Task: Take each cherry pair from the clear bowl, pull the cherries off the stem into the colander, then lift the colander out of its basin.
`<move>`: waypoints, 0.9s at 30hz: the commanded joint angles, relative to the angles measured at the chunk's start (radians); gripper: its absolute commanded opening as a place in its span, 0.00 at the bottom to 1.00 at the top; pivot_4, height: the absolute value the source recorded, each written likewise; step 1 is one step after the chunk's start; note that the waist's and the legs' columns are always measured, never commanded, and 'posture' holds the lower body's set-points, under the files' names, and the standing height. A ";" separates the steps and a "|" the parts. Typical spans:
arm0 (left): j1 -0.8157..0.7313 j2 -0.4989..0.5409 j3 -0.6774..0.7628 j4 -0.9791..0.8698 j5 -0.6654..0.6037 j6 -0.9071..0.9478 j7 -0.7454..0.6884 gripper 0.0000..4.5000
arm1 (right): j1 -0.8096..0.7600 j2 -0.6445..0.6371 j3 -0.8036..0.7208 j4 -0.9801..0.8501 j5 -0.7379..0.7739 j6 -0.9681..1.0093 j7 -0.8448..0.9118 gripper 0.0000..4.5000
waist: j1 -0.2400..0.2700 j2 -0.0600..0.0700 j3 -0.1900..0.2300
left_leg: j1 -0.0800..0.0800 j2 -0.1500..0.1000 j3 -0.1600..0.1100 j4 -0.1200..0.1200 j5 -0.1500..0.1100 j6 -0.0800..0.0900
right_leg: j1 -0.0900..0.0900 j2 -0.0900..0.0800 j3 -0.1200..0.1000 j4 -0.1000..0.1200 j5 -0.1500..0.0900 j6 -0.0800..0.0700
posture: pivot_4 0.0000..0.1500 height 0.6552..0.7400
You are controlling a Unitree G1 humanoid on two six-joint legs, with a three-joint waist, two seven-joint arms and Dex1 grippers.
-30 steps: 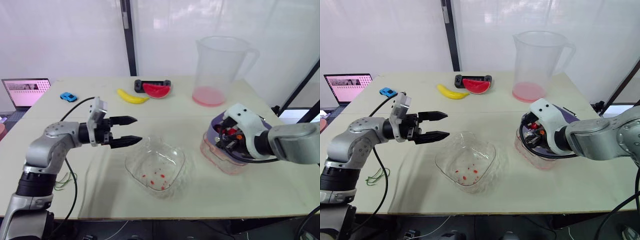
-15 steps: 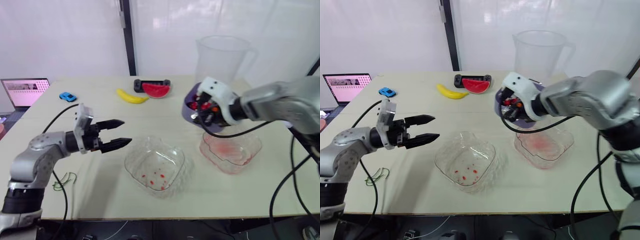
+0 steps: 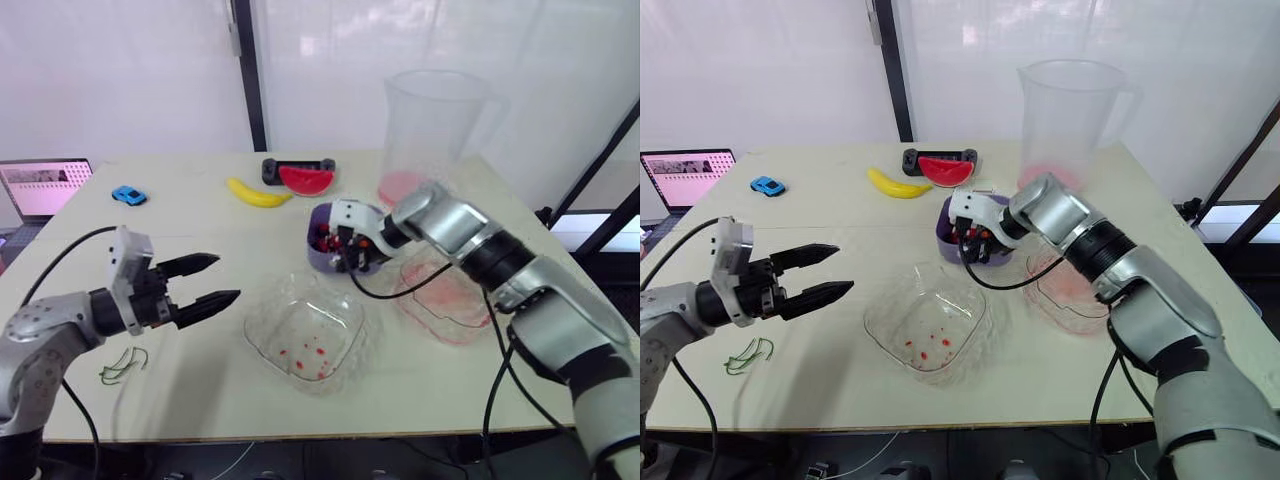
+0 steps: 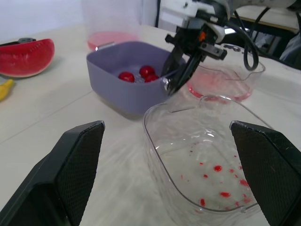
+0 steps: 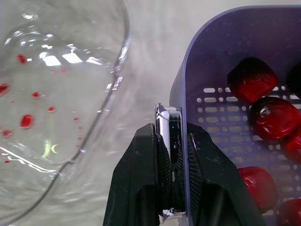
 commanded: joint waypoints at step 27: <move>-0.064 0.062 -0.026 0.170 0.140 -0.097 0.049 1.00 | 0.344 -0.373 -0.847 -0.349 0.057 0.020 0.076 0.99 | 0.020 0.000 0.000 | 0.001 -0.001 0.002 0.000 -0.002 0.003 | 0.001 -0.001 0.000 -0.001 0.000 0.000 | 1.00 1.00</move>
